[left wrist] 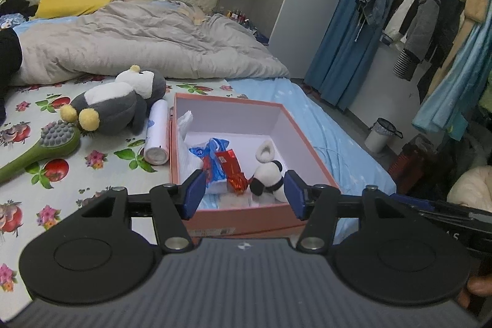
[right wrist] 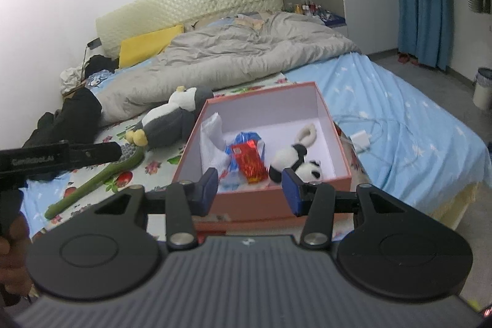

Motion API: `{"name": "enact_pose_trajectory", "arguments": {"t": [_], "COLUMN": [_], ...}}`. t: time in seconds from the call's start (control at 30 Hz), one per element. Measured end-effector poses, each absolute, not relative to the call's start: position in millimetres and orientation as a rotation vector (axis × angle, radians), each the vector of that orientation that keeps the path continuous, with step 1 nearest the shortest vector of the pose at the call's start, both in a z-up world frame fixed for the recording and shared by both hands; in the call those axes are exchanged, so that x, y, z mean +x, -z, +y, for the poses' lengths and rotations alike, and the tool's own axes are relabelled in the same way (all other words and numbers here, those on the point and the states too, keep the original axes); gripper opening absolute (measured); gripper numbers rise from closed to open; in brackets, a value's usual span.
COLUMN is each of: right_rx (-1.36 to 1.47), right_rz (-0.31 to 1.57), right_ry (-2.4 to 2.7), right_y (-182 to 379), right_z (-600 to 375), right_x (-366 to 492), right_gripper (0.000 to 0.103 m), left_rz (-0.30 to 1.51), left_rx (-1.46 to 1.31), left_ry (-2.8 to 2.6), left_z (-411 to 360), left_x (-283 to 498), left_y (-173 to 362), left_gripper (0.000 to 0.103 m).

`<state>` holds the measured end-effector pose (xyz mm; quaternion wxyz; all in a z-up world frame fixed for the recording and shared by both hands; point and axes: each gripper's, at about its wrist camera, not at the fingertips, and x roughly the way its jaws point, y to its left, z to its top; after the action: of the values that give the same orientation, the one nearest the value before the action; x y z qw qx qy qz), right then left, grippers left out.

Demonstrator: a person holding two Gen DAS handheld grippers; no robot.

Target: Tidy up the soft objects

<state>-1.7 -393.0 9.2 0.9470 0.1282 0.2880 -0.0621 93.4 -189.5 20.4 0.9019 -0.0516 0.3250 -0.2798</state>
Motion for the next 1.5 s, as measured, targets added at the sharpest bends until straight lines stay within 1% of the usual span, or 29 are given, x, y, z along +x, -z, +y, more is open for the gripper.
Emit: {"name": "enact_pose_trajectory", "arguments": {"t": [0.33, 0.53, 0.73, 1.17, 1.2, 1.23, 1.27, 1.33, 1.43, 1.47, 1.5], "right_rx": [0.236, 0.235, 0.231, 0.207, 0.204, 0.202, 0.202, 0.209, 0.210, 0.213, 0.214], "right_rz": [0.623, 0.625, 0.609, 0.580, 0.577, 0.574, 0.572, 0.571, 0.567, 0.568, 0.569], "right_ry": [0.125, 0.119, 0.127, 0.118, 0.116, 0.117, 0.116, 0.115, 0.135, 0.135, 0.137], "right_y": [10.2, 15.1, 15.7, 16.9, 16.3, 15.6, 15.0, 14.4, 14.0, 14.2, 14.3], "right_z": [-373.3, -371.7, -371.3, -371.7, -371.1, -371.0, -371.2, -373.0, -376.3, -377.3, -378.3], "right_x": [-21.3, -23.7, -25.0, -28.9, -28.8, -28.9, -28.6, -27.6, -27.8, -27.8, -27.7], "right_gripper": [0.049, 0.049, 0.049, 0.049, 0.049, 0.049, 0.049, 0.049, 0.050, 0.052, 0.059], "left_rz": [0.706, 0.719, 0.715, 0.691, 0.689, 0.687, 0.685, 0.681, 0.675, 0.677, 0.680], "left_rx": [-0.103, -0.099, -0.091, -0.077, -0.077, -0.078, -0.078, -0.076, -0.069, -0.064, -0.059], "left_ry": [0.580, 0.567, 0.565, 0.554, 0.553, 0.552, 0.550, 0.542, 0.540, 0.535, 0.532], "left_z": [-182.9, -181.5, -182.4, -173.5, -172.7, -171.8, -171.1, -170.2, -170.8, -171.9, -173.2], "left_x": [65.6, 67.3, 70.1, 67.3, 67.9, 67.3, 67.5, 67.6, 68.3, 69.1, 69.4], "left_y": [2.6, 11.2, 12.6, 11.5, 10.6, 9.6, 8.4, 6.1, 3.3, 3.0, 2.6], "left_gripper": [0.063, 0.063, 0.063, 0.068, 0.069, 0.074, 0.083, 0.094, 0.101, 0.102, 0.102]}}
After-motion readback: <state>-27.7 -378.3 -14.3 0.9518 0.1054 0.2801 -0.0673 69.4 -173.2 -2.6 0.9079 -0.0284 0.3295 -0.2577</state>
